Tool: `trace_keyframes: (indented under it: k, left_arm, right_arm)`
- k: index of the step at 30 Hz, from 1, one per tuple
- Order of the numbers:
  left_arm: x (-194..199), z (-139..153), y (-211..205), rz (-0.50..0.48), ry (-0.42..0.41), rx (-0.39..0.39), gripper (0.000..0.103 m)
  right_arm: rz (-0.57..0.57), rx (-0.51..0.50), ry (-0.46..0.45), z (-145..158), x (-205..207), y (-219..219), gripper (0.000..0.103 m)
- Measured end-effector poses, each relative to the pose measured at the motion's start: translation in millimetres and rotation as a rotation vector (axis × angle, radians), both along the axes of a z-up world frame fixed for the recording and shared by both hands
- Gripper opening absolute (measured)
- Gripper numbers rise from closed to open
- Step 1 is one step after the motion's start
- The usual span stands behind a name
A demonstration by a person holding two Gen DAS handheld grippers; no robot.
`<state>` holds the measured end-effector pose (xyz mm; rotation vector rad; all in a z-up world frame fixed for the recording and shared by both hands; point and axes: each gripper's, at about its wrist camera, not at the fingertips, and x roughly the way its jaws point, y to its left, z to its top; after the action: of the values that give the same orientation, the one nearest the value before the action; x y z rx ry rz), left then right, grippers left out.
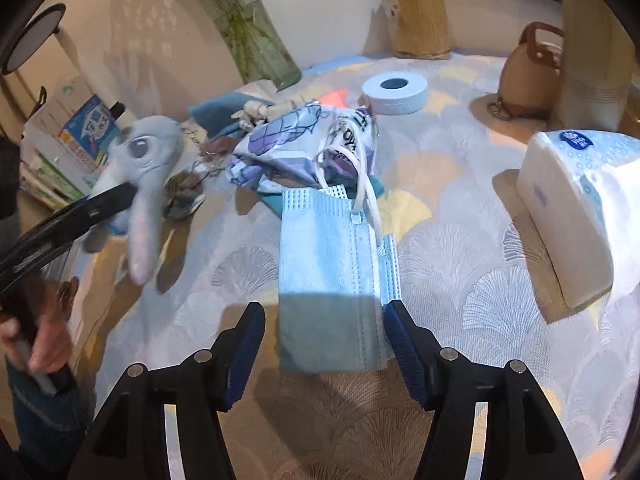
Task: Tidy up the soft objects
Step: 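Lift and carry the Stitch plush and face mask toward the glass bowl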
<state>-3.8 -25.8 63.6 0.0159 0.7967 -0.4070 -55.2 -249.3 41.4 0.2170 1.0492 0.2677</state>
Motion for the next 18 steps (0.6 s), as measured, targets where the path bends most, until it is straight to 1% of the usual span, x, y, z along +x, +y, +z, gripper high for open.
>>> trace_keyframes:
  k: [2, 3, 4, 5, 6, 7, 8, 12, 18]
  left_arm:
    - [-5.0, -3.8, -2.1, -0.001, 0.011, -0.017, 0.049]
    - [-7.6, -5.3, -2.9, 0.000, 0.015, -0.024, 0.049]
    - [-10.6, -5.4, -3.6, 0.000, 0.018, -0.035, 0.049]
    - [-12.3, -4.8, -4.1, -0.002, 0.020, -0.045, 0.049]
    - [-14.1, -3.2, -4.3, -0.007, 0.023, -0.059, 0.049]
    - [-15.7, -0.4, -4.8, -0.012, 0.025, -0.072, 0.049]
    - [-17.1, 2.5, -5.9, -0.014, 0.021, -0.077, 0.049]
    - [-28.4, 21.9, -20.6, -0.043, -0.023, -0.068, 0.049]
    - [-43.2, 53.6, -56.2, -0.107, -0.088, -0.068, 0.049]
  right_arm:
    - [-0.009, -0.009, -0.011, -0.4, -1.2, 0.3, 0.059]
    - [-0.020, -0.013, -0.021, -0.6, -2.3, 0.3, 0.051]
    - [-0.031, -0.037, -0.033, -0.9, -3.6, 1.1, 0.044]
    - [-0.035, -0.071, -0.043, -1.2, -4.5, 2.5, 0.034]
    - [-0.033, -0.105, -0.052, -0.6, -6.1, 3.9, 0.030]
    - [-0.025, -0.110, -0.060, 0.5, -8.4, 4.7, 0.028]
    - [-0.016, -0.093, -0.063, 2.3, -11.2, 4.2, 0.024]
    - [-0.005, -0.026, -0.080, 11.8, -21.5, -3.5, 0.023]
    - [-0.034, 0.060, -0.148, 41.4, -36.0, -28.2, 0.023]
